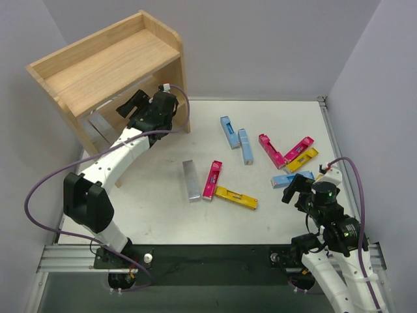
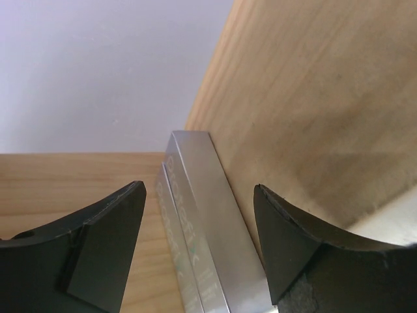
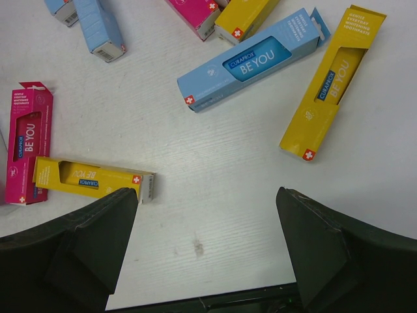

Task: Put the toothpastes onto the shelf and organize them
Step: Adjust the toothpaste on the shelf.

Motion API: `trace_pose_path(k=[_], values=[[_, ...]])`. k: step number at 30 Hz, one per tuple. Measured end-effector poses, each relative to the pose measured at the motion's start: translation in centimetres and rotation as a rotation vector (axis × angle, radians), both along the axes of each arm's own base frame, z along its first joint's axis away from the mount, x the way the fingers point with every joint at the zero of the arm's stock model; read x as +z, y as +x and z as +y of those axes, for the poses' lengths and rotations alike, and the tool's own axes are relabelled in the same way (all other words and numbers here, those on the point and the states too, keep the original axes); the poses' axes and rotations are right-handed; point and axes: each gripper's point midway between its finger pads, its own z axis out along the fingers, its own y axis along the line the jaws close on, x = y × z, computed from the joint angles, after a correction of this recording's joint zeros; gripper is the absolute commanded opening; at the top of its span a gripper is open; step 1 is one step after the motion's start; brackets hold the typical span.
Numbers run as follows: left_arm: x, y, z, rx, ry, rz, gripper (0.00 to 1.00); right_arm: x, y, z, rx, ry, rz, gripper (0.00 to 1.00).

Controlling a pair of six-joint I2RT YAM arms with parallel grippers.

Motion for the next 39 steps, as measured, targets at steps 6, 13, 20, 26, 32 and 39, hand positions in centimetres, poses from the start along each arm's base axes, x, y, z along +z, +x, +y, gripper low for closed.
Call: trace_pose_path(k=[6,13,20,26,32,39], values=[[0.0,1.7,1.6,0.023,0.105,0.019,0.79,0.0,0.0,0.0,0.0,0.0,0.0,0.93],[-0.5,2.0,3.8,0.071,0.177,0.073,0.79,0.0,0.0,0.0,0.0,0.0,0.0,0.93],[-1.1,1.2,5.9,0.138,0.211,0.106,0.79,0.0,0.0,0.0,0.0,0.0,0.0,0.93],[-1.6,0.6,7.1,0.185,0.221,0.12,0.79,0.0,0.0,0.0,0.0,0.0,0.0,0.93],[-1.9,0.3,7.4,0.193,0.22,0.128,0.79,0.0,0.0,0.0,0.0,0.0,0.0,0.93],[-1.9,0.2,7.4,0.198,0.21,0.115,0.8,0.0,0.0,0.0,0.0,-0.001,0.0,0.93]])
